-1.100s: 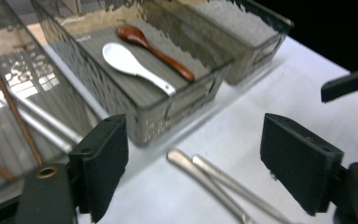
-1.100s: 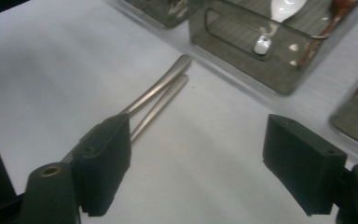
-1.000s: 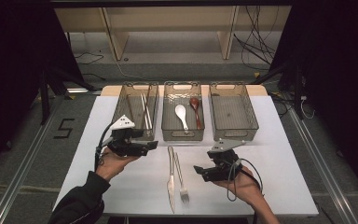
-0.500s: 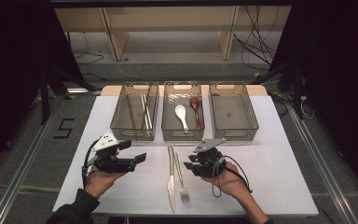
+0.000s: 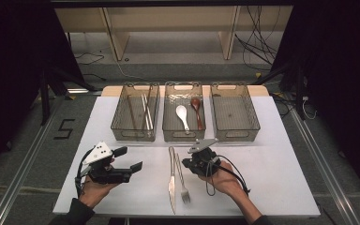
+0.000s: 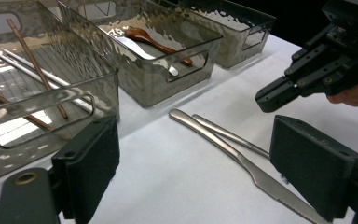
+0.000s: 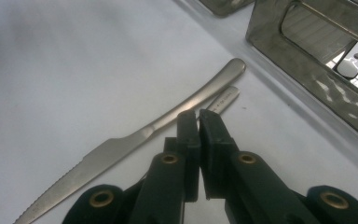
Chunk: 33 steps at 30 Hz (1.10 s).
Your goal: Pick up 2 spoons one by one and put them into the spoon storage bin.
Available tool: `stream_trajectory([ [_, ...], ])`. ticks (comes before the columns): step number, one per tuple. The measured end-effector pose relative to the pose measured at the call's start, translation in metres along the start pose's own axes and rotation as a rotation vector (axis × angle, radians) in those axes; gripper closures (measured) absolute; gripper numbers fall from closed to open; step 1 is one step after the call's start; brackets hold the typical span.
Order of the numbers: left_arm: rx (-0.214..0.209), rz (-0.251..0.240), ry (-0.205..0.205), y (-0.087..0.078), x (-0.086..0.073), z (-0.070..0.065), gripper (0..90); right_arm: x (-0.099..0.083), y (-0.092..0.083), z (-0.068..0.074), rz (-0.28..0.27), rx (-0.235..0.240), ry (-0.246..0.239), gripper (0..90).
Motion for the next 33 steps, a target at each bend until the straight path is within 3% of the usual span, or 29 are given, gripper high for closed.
stream_trajectory([
  [4,0.004,0.009,0.000,0.001,-0.004,0.001,15.8,0.000,0.003,0.000,0.005,0.003,-0.002,90.0],
  [8,0.040,0.020,0.019,0.001,-0.009,0.004,15.8,0.000,0.009,0.000,0.016,0.010,-0.003,90.0],
  [16,0.032,0.008,-0.009,0.001,-0.012,0.008,15.8,0.000,0.017,0.002,0.036,0.041,-0.027,90.0],
  [25,0.022,0.018,0.017,0.004,-0.014,0.002,15.9,0.000,0.030,0.004,0.072,0.055,-0.042,90.0],
  [33,0.021,0.019,0.008,0.006,-0.016,0.001,15.9,-0.002,0.040,0.003,0.115,0.044,-0.061,90.0],
])
Point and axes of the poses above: each handheld gripper's, and its own axes: y roughly forward along the jaws, x roughly out of its top, z roughly to its left, the point moved 4 cm from there along y, roughly forward along the jaws, and after that the axes turned 11 degrees about x, right-handed, at the moved point
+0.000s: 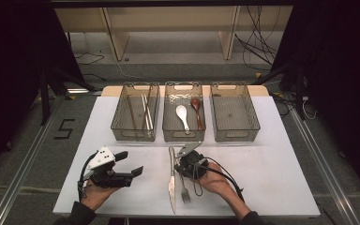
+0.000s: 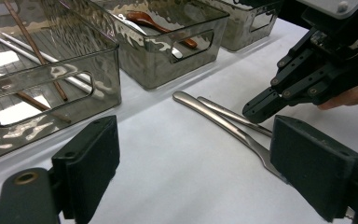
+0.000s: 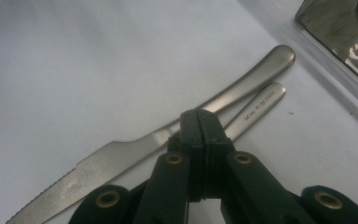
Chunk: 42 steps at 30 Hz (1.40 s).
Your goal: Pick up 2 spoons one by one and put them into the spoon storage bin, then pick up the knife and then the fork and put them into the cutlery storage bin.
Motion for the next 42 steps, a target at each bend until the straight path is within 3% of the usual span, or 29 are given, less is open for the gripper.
stream_trajectory([
  [14,-0.002,0.010,0.015,0.002,-0.001,-0.002,15.9,-0.001,0.008,-0.003,0.014,-0.009,-0.007,90.0],
  [19,0.006,0.004,-0.002,0.001,0.000,0.000,15.9,-0.001,0.011,-0.001,0.018,0.005,-0.014,90.0],
  [42,0.001,0.037,0.008,0.005,-0.005,-0.001,15.9,0.002,0.014,0.001,0.051,-0.032,-0.064,90.0],
])
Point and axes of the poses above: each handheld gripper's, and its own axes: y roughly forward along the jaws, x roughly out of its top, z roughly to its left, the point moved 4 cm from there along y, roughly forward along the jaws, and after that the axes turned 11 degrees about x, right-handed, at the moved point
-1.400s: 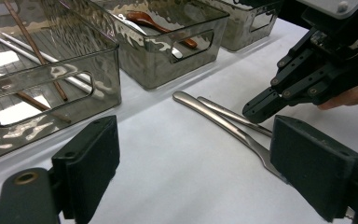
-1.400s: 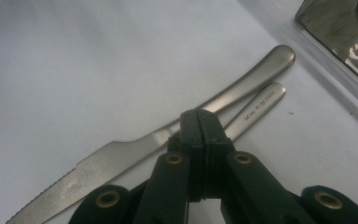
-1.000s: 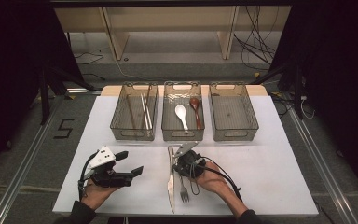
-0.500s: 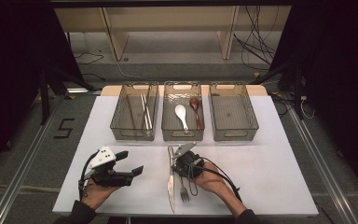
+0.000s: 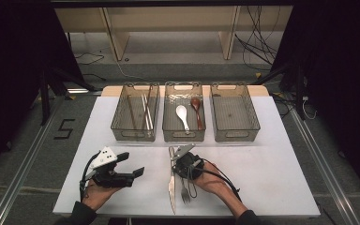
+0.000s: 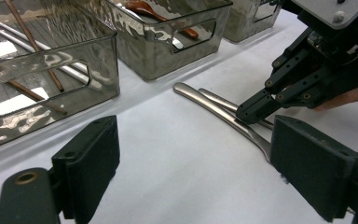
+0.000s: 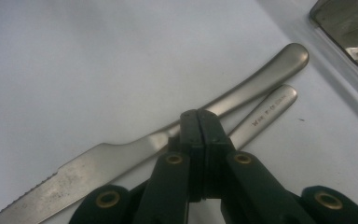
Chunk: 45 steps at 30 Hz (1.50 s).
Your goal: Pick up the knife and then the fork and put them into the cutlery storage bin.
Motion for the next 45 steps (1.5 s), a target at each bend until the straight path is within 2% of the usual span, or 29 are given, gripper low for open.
stream_trajectory([
  [3,-0.003,0.004,0.006,0.001,0.000,0.000,15.9,0.002,0.001,0.000,0.012,-0.031,-0.022,90.0],
  [12,0.002,0.002,-0.003,-0.001,-0.002,0.002,15.9,0.002,0.001,-0.001,0.041,-0.042,0.001,90.0],
  [17,0.001,0.009,0.006,0.000,-0.002,0.001,15.9,-0.002,-0.004,-0.006,0.057,-0.059,0.018,90.0],
  [23,0.005,0.010,0.007,-0.001,-0.003,0.002,15.9,-0.012,-0.015,-0.012,0.101,-0.071,0.078,90.0],
  [25,0.005,0.009,0.008,-0.001,-0.003,0.001,15.9,-0.017,-0.021,-0.014,0.109,-0.075,0.113,90.0],
  [29,0.005,0.004,0.005,-0.001,-0.002,0.001,15.9,-0.029,-0.032,-0.017,0.135,-0.082,0.146,90.0],
  [33,0.006,0.006,0.006,-0.001,-0.002,0.001,15.9,-0.039,-0.041,-0.016,0.149,-0.079,0.186,90.0],
  [41,0.007,0.003,0.007,-0.002,-0.002,0.000,15.9,-0.050,-0.053,-0.012,0.202,-0.088,0.201,90.0],
  [43,0.007,0.000,0.009,-0.002,-0.001,0.001,15.9,-0.047,-0.053,-0.014,0.175,-0.099,0.192,90.0],
  [45,0.008,-0.002,0.007,-0.001,-0.001,0.001,15.9,-0.038,-0.052,-0.015,0.108,-0.091,0.161,90.0],
])
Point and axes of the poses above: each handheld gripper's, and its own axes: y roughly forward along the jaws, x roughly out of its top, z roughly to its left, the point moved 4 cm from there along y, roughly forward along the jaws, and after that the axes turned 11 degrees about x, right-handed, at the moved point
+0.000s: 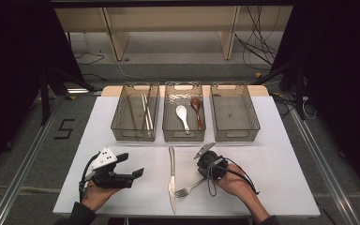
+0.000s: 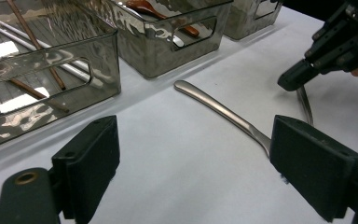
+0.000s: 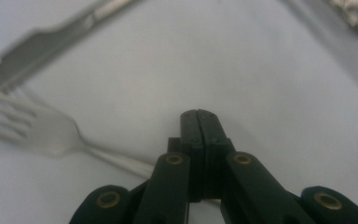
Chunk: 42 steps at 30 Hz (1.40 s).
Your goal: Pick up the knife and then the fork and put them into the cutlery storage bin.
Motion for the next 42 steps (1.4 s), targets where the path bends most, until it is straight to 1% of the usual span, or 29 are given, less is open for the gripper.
stream_trajectory([
  [1,0.001,0.001,0.002,0.000,0.000,0.000,15.9,0.006,0.000,0.001,-0.039,-0.002,-0.011,90.0],
  [2,0.000,0.002,0.001,0.000,0.000,0.000,15.9,0.013,0.000,0.003,-0.065,0.005,-0.028,90.0],
  [3,0.001,0.003,0.000,0.000,0.000,0.000,15.9,0.019,0.001,0.005,-0.094,0.014,-0.033,90.0],
  [4,0.000,0.003,0.000,0.000,0.000,0.000,15.9,0.025,0.003,0.006,-0.111,0.012,-0.052,90.0],
  [6,-0.002,0.004,0.000,0.000,0.000,0.000,15.9,0.038,0.008,0.009,-0.134,0.018,-0.061,90.0],
  [10,-0.005,0.003,0.000,0.000,-0.001,0.000,15.9,0.059,0.024,0.012,-0.115,0.045,-0.085,90.0],
  [11,-0.006,0.005,0.000,0.000,-0.001,-0.001,15.9,0.064,0.028,0.012,-0.114,0.050,-0.097,90.0],
  [12,-0.006,0.007,0.002,0.001,-0.001,-0.001,15.9,0.068,0.031,0.014,-0.109,0.057,-0.097,90.0],
  [13,-0.007,0.007,0.002,0.001,-0.001,-0.001,15.9,0.072,0.035,0.013,-0.105,0.057,-0.111,90.0],
  [15,-0.008,0.009,0.001,0.001,-0.001,-0.001,15.9,0.077,0.041,0.015,-0.093,0.053,-0.109,90.0],
  [17,-0.010,0.009,0.007,0.001,-0.001,-0.001,15.9,0.079,0.047,0.014,-0.078,0.052,-0.128,90.0],
  [19,-0.009,0.008,0.008,0.001,-0.001,-0.002,15.9,0.081,0.051,0.013,-0.078,0.054,-0.118,90.0],
  [20,-0.008,0.008,0.007,0.001,-0.001,-0.002,15.9,0.081,0.052,0.012,-0.070,0.054,-0.119,90.0],
  [22,-0.008,0.010,0.006,0.002,-0.001,-0.002,15.9,0.084,0.055,0.013,-0.073,0.059,-0.118,90.0],
  [23,-0.008,0.010,0.007,0.002,-0.001,-0.002,15.9,0.084,0.057,0.013,-0.060,0.059,-0.131,90.0],
  [24,-0.008,0.009,0.007,0.002,-0.001,-0.002,15.9,0.085,0.058,0.013,-0.050,0.057,-0.133,90.0],
  [25,-0.009,0.010,0.005,0.002,-0.001,-0.002,15.9,0.086,0.060,0.013,-0.052,0.057,-0.143,90.0],
  [27,-0.008,0.010,0.006,0.002,-0.001,-0.002,15.9,0.086,0.063,0.013,-0.038,0.048,-0.142,90.0],
  [28,-0.008,0.009,0.005,0.002,-0.002,-0.002,15.9,0.085,0.063,0.012,-0.029,0.053,-0.149,90.0],
  [30,-0.007,0.010,0.007,0.001,-0.002,-0.001,15.9,0.085,0.064,0.012,-0.042,0.053,-0.149,90.0],
  [32,-0.008,0.011,0.007,0.001,-0.002,-0.001,15.9,0.085,0.064,0.013,-0.034,0.043,-0.146,90.0],
  [33,-0.007,0.009,0.005,0.001,-0.001,-0.001,15.9,0.085,0.064,0.013,-0.033,0.037,-0.157,90.0],
  [34,-0.007,0.007,0.004,0.000,-0.001,-0.001,15.9,0.085,0.063,0.014,-0.020,0.035,-0.166,90.0],
  [35,-0.007,0.007,0.003,0.000,-0.001,-0.001,15.9,0.085,0.065,0.015,-0.031,0.023,-0.160,90.0],
  [36,-0.007,0.009,0.007,0.000,-0.001,-0.001,15.9,0.085,0.064,0.015,-0.017,0.025,-0.170,90.0],
  [37,-0.007,0.008,0.007,0.000,-0.002,-0.001,15.9,0.085,0.065,0.016,-0.026,0.015,-0.176,90.0],
  [39,-0.007,0.007,0.007,0.001,-0.002,-0.001,15.9,0.085,0.064,0.016,-0.011,0.018,-0.170,90.0],
  [40,-0.007,0.009,0.007,0.001,-0.002,-0.001,15.9,0.085,0.065,0.016,-0.019,0.006,-0.179,90.0],
  [42,-0.006,0.009,0.007,0.001,-0.002,-0.001,15.9,0.086,0.065,0.017,-0.009,0.001,-0.183,90.0],
])
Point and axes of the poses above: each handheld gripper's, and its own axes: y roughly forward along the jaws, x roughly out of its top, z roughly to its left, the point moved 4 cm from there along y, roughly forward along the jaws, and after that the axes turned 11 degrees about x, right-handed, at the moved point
